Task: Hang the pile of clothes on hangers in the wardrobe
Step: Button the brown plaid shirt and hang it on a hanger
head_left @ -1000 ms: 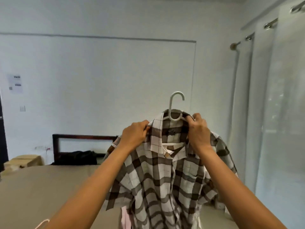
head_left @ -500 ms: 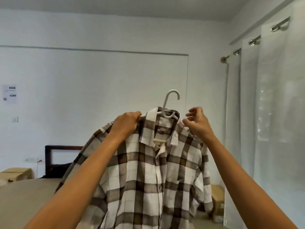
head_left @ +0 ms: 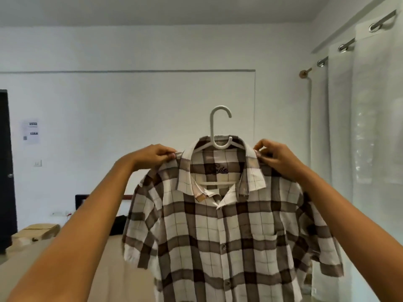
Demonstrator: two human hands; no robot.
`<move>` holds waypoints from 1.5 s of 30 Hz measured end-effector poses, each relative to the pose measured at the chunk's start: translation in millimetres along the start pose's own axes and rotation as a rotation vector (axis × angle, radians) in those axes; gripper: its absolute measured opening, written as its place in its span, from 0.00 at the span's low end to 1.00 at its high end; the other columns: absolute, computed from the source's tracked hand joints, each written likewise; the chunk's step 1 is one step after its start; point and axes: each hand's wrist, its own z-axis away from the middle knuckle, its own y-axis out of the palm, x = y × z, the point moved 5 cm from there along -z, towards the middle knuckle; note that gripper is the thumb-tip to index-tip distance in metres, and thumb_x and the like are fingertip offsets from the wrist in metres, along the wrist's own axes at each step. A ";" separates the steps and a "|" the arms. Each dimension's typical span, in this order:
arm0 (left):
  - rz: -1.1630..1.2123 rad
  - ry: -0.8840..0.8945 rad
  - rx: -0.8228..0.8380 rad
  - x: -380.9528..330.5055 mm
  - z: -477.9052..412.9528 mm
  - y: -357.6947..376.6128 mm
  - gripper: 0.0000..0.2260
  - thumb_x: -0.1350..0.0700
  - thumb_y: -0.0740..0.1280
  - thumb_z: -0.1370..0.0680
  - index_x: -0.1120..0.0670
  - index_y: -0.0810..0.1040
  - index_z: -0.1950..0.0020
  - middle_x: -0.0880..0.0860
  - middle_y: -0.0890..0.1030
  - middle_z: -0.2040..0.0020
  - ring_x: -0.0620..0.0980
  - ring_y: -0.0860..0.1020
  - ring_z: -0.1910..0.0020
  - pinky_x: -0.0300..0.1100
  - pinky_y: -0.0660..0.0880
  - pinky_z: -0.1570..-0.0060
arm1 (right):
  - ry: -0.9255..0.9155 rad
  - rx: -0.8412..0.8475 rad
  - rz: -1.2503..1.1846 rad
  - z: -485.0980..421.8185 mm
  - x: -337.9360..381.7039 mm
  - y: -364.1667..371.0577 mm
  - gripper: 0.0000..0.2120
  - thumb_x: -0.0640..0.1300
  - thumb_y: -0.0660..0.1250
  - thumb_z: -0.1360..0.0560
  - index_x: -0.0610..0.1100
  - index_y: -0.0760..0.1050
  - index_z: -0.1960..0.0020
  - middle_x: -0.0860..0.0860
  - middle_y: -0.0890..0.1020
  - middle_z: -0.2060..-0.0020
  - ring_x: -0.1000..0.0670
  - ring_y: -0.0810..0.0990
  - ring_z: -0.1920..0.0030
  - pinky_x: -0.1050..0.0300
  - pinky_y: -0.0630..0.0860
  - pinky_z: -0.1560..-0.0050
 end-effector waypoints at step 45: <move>0.869 1.188 -0.061 -582.6 91.8 229.3 0.11 0.54 0.58 0.19 0.56 0.70 0.60 0.51 0.73 0.69 0.56 0.73 0.67 0.48 0.69 0.66 | 0.505 -0.321 2.020 456.5 329.0 -332.6 0.10 0.50 0.56 0.19 0.49 0.72 0.43 0.47 0.76 0.65 0.46 0.73 0.76 0.57 0.72 0.77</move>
